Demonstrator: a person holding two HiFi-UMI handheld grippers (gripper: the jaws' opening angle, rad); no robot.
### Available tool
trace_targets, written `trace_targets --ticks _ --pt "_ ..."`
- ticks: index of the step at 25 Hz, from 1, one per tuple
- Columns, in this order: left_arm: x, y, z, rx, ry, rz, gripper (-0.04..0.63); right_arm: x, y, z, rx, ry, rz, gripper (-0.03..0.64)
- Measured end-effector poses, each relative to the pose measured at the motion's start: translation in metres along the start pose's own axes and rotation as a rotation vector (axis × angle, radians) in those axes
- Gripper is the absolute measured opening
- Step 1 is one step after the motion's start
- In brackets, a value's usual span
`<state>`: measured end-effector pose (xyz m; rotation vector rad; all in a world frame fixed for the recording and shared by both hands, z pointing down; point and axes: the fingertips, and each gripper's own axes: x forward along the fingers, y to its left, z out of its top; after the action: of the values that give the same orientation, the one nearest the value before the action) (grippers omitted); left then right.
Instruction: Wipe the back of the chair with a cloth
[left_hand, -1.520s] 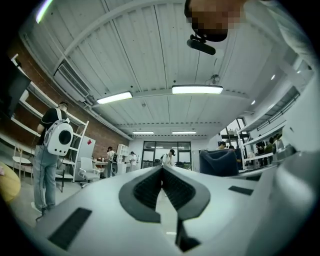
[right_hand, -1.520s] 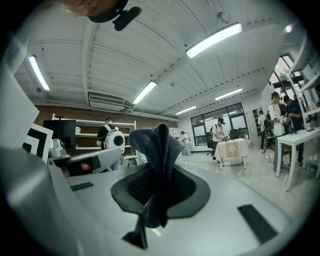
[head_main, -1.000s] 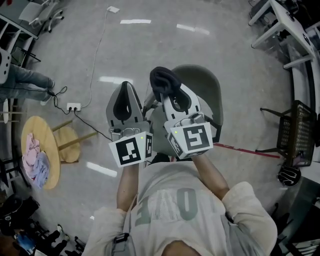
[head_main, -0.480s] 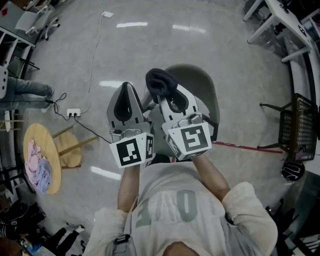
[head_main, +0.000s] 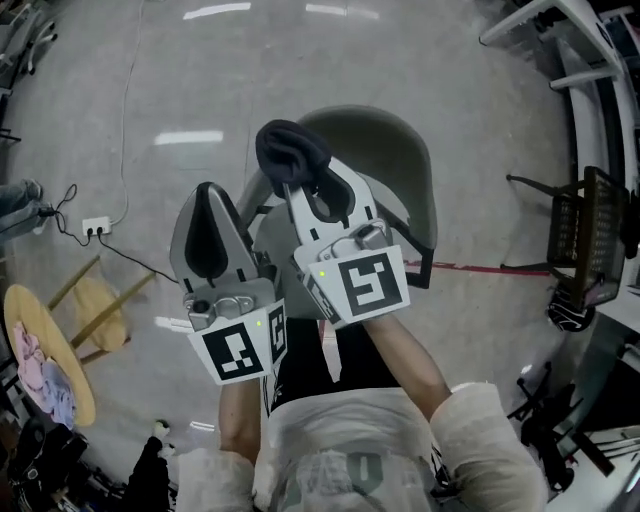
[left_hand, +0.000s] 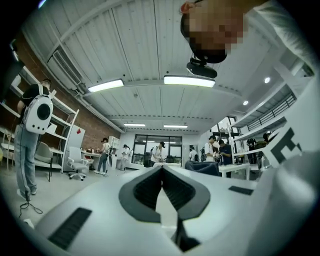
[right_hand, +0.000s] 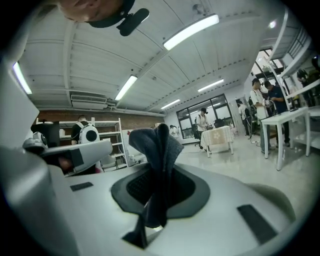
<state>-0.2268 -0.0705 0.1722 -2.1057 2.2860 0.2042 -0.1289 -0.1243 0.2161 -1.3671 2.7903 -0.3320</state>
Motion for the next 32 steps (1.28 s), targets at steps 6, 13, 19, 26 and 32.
trace_targets --ticks 6,13,19,26,32 --pt "0.021 0.001 -0.080 -0.007 0.044 -0.020 0.015 0.032 -0.034 -0.057 -0.022 0.018 -0.024 0.058" --pt "0.032 0.003 -0.136 -0.018 0.080 -0.020 0.015 0.055 -0.047 -0.104 -0.016 0.050 -0.012 0.058" --pt "0.028 0.001 -0.168 -0.033 0.116 -0.022 0.015 0.065 -0.065 -0.126 -0.019 0.063 -0.046 0.058" --pt "0.023 -0.005 -0.186 -0.044 0.150 -0.028 0.015 0.066 -0.069 -0.123 -0.053 0.049 -0.064 0.058" --pt "0.026 -0.014 -0.191 -0.045 0.154 -0.043 0.015 0.057 -0.083 -0.124 -0.056 0.051 -0.121 0.058"
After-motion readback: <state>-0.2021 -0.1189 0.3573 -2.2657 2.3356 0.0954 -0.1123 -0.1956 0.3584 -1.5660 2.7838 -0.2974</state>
